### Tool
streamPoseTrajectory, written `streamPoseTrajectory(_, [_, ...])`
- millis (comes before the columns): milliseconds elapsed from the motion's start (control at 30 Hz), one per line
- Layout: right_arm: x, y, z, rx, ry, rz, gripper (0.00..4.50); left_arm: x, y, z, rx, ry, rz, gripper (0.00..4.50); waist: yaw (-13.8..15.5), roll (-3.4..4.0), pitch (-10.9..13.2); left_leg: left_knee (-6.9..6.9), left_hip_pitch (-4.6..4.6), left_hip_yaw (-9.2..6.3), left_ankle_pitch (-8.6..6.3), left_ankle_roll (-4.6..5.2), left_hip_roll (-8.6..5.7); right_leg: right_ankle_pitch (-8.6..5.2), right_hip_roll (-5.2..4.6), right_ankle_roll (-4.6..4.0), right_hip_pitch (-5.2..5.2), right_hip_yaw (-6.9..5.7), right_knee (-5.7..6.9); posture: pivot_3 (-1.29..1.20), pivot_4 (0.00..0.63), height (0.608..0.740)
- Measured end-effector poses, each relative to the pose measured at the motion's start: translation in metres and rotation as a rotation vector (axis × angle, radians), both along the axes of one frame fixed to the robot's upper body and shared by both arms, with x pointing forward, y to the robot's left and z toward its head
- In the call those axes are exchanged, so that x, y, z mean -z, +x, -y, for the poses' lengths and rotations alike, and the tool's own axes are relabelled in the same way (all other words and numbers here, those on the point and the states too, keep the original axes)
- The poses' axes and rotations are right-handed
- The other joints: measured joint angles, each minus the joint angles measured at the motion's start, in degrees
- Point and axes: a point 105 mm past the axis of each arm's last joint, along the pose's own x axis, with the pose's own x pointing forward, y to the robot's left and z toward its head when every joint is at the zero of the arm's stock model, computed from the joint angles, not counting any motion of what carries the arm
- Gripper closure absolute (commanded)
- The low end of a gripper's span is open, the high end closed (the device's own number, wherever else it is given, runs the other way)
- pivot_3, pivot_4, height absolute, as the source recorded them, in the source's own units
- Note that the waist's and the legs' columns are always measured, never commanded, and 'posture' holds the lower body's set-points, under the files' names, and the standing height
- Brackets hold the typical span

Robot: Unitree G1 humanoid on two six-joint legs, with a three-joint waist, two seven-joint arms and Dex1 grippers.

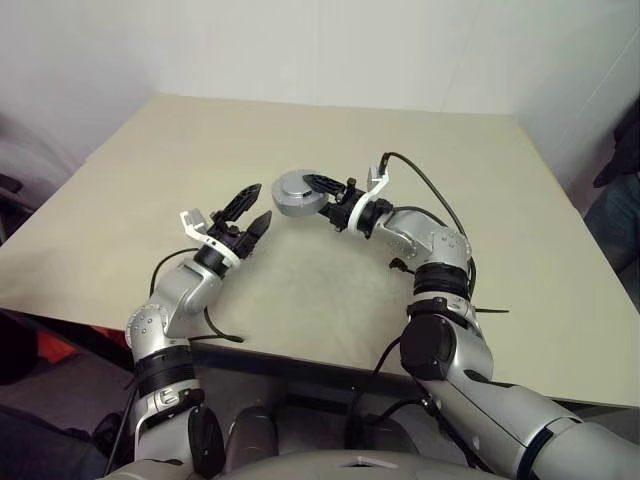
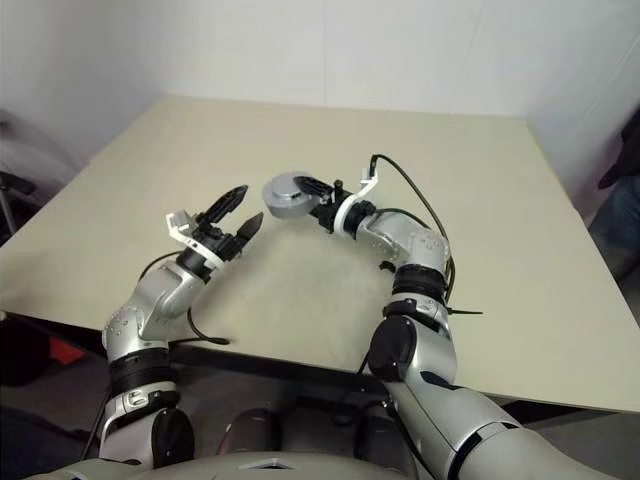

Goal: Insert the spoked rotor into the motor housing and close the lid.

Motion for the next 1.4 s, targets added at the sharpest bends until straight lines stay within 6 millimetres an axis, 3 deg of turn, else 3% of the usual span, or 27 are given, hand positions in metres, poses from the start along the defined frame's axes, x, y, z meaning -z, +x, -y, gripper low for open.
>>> streamPoseTrajectory(333, [-0.015, -0.008, -0.003, -0.04, 0.027, 0.063, 2.39, -0.003, 0.013, 0.021, 0.098, -0.046, -0.02, 0.59, 0.1, 0.0, 0.0, 0.12, 0.03, -0.01, 0.01, -0.01, -0.01, 0.07, -0.01, 0.15, 0.07, 0.01, 0.05, 0.0, 0.0, 0.74])
streamPoseTrajectory(700, [-0.012, -0.009, -0.003, -0.037, -0.004, 0.066, 2.39, -0.004, 0.018, 0.032, 0.099, 0.007, 0.022, 0.59, 0.1, 0.0, 0.0, 0.15, 0.02, -0.02, 0.01, -0.01, 0.0, 0.08, -0.01, 0.15, 0.07, 0.01, 0.07, 0.0, 0.0, 0.74])
streamPoseTrajectory(800, [-0.012, -0.008, -0.002, -0.03, -0.014, 0.069, 2.39, -0.006, 0.019, 0.03, 0.086, 0.007, 0.036, 1.24, 0.1, 0.0, 0.0, 0.16, 0.01, -0.02, 0.01, -0.01, 0.0, 0.09, -0.01, 0.16, 0.07, 0.01, 0.07, 0.0, 0.0, 0.74])
streamPoseTrajectory(933, [-0.014, -0.008, -0.002, -0.031, -0.008, 0.081, 2.39, -0.006, 0.019, 0.03, 0.082, 0.008, 0.041, 2.43, 0.1, 0.0, 0.0, 0.17, 0.01, -0.03, 0.01, -0.01, 0.0, 0.09, -0.01, 0.15, 0.07, 0.01, 0.08, 0.0, 0.0, 0.74])
streamPoseTrajectory(1300, [-0.016, -0.008, -0.003, -0.036, -0.014, 0.109, 2.39, -0.007, 0.018, 0.029, 0.082, 0.001, 0.049, 2.44, 0.1, -0.01, 0.0, 0.26, 0.02, -0.03, 0.01, -0.01, 0.0, 0.09, -0.02, 0.15, 0.07, 0.01, 0.19, 0.0, 0.0, 0.74])
streamPoseTrajectory(1400, [-0.015, -0.01, -0.001, -0.032, -0.02, 0.149, 1.46, -0.005, 0.017, 0.029, 0.083, 0.004, 0.046, 2.44, 0.2, -0.01, 0.0, 0.27, 0.01, -0.03, 0.01, -0.01, 0.0, 0.09, -0.03, 0.15, 0.08, 0.01, 0.2, 0.0, 0.0, 0.74])
